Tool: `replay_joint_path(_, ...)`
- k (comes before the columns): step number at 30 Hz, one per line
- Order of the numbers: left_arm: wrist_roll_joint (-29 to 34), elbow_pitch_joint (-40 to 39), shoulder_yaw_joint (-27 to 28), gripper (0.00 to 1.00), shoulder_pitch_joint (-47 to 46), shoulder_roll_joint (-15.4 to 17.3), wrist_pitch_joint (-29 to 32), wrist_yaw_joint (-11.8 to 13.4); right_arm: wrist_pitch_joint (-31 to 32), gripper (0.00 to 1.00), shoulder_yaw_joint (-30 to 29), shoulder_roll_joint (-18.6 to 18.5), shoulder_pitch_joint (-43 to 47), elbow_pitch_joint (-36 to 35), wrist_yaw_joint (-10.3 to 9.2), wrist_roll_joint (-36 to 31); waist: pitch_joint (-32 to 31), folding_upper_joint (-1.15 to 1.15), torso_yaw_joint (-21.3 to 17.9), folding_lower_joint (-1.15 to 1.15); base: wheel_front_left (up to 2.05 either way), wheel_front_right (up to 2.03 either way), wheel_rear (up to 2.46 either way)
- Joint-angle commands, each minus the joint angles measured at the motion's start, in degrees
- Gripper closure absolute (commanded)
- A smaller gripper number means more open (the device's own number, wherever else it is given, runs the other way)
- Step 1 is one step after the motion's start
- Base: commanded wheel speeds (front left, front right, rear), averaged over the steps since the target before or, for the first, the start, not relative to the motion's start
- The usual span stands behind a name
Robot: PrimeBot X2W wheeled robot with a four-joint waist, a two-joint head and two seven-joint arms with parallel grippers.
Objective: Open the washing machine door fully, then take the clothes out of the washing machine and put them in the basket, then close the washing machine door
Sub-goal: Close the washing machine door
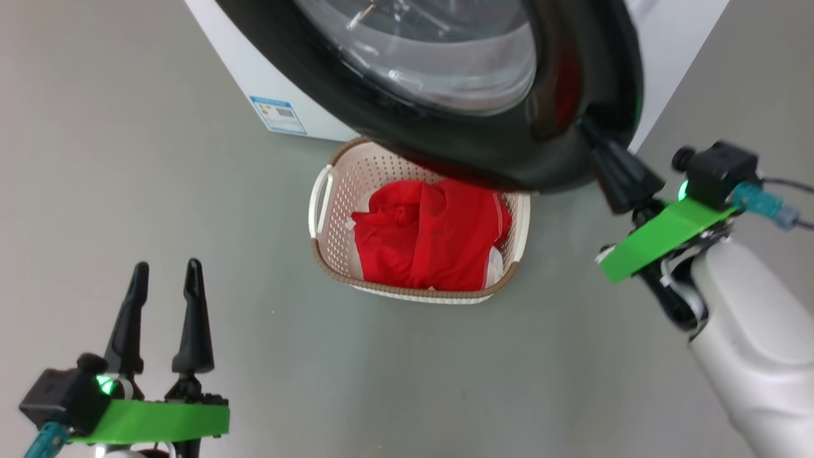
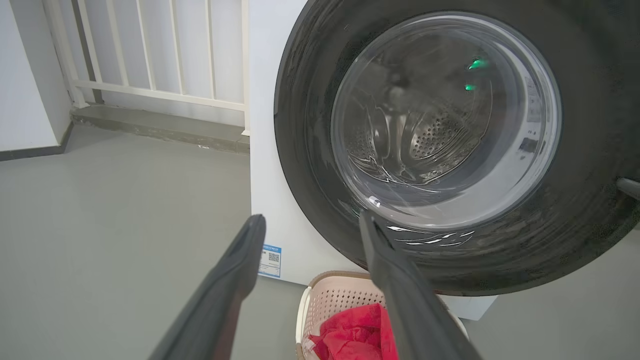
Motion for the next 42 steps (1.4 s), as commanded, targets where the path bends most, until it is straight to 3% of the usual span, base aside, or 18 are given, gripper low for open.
replay_joint_path(1, -0.4, -1.8, 1.7, 0.0, -1.9, 1.0, -0.5, -0.2, -0.7, 1.0, 0.0, -0.8, -1.9, -0.4, 0.33, 0.3, 1.5, 0.0, 0.4, 0.0, 0.0, 0.0, 0.0)
replay_joint_path(27, -1.2, -2.5, 0.6, 0.0, -6.2, 0.4, -0.5, -0.2, -0.7, 1.0, 6.6, -10.8, -27.2, 15.4, 0.33, 5.0, 9.6, 0.0, 3.3, 0.0, 0.0, 0.0, 0.0)
replay_joint_path(34, -1.2, -2.2, 0.6, 0.0, -6.4, 0.4, -0.5, -0.2, -0.7, 1.0, 6.0, -11.3, -31.1, 19.9, 0.33, 6.1, 9.8, 0.0, 3.6, 0.0, 0.0, 0.0, 0.0)
replay_joint_path(42, -1.4, -1.9, 0.6, 0.0, -6.4, 0.6, -0.5, -0.2, -0.7, 1.0, 6.3, -9.6, -29.8, 19.9, 0.33, 5.9, 8.8, 0.0, 2.9, 0.0, 0.0, 0.0, 0.0)
